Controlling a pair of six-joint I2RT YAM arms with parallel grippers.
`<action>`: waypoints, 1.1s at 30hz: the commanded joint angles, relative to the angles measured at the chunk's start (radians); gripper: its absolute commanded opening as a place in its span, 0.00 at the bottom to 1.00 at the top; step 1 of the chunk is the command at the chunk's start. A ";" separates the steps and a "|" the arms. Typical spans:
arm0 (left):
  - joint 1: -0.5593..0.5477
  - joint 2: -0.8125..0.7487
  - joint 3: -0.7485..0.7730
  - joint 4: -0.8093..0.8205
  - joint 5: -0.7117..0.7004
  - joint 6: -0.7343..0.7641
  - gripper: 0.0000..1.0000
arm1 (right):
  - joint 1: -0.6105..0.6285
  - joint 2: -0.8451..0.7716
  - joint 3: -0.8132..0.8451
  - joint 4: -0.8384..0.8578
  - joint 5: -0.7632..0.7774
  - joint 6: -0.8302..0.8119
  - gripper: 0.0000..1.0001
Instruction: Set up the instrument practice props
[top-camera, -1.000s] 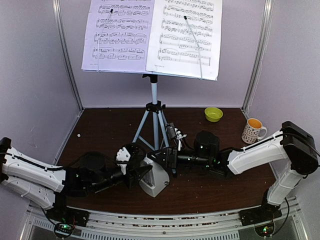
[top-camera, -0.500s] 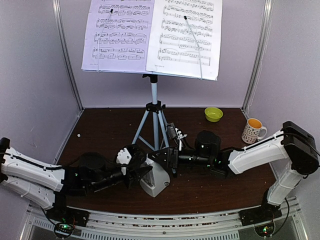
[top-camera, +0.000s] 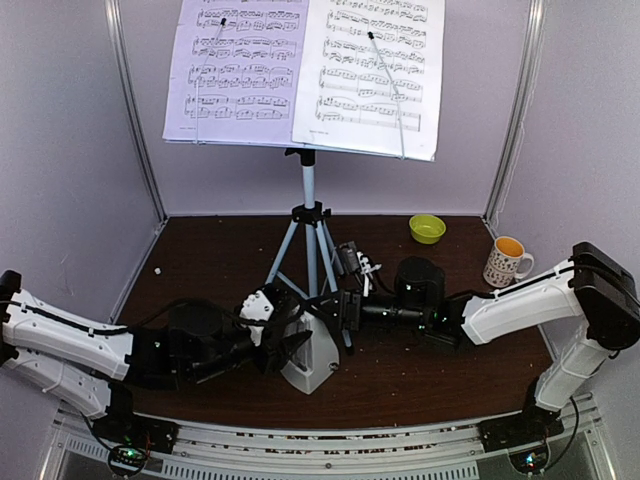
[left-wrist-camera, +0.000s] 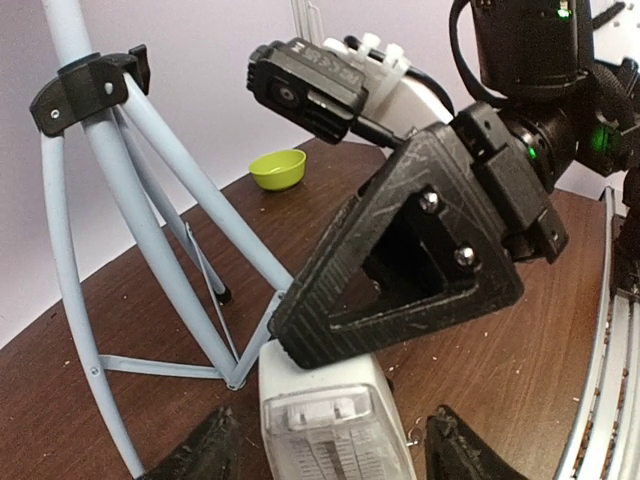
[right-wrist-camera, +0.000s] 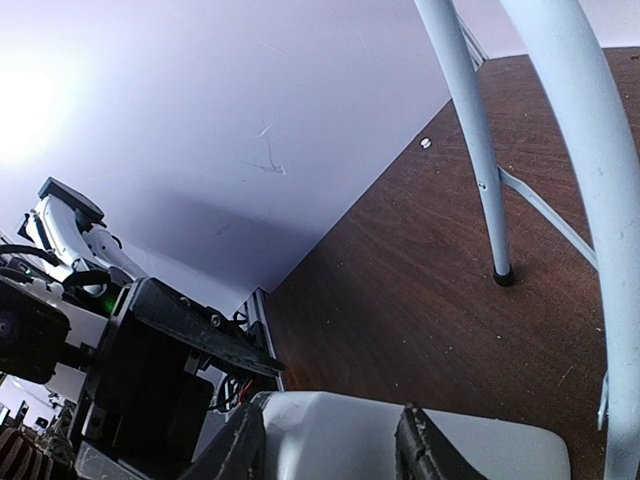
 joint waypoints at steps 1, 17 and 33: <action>-0.042 -0.025 0.036 0.022 -0.106 -0.056 0.65 | -0.005 0.080 -0.070 -0.366 0.060 -0.051 0.45; -0.075 0.018 0.072 -0.046 -0.222 -0.093 0.63 | -0.004 0.082 -0.070 -0.367 0.064 -0.058 0.45; -0.055 0.068 0.087 -0.043 -0.153 -0.087 0.53 | -0.003 0.087 -0.074 -0.377 0.076 -0.064 0.45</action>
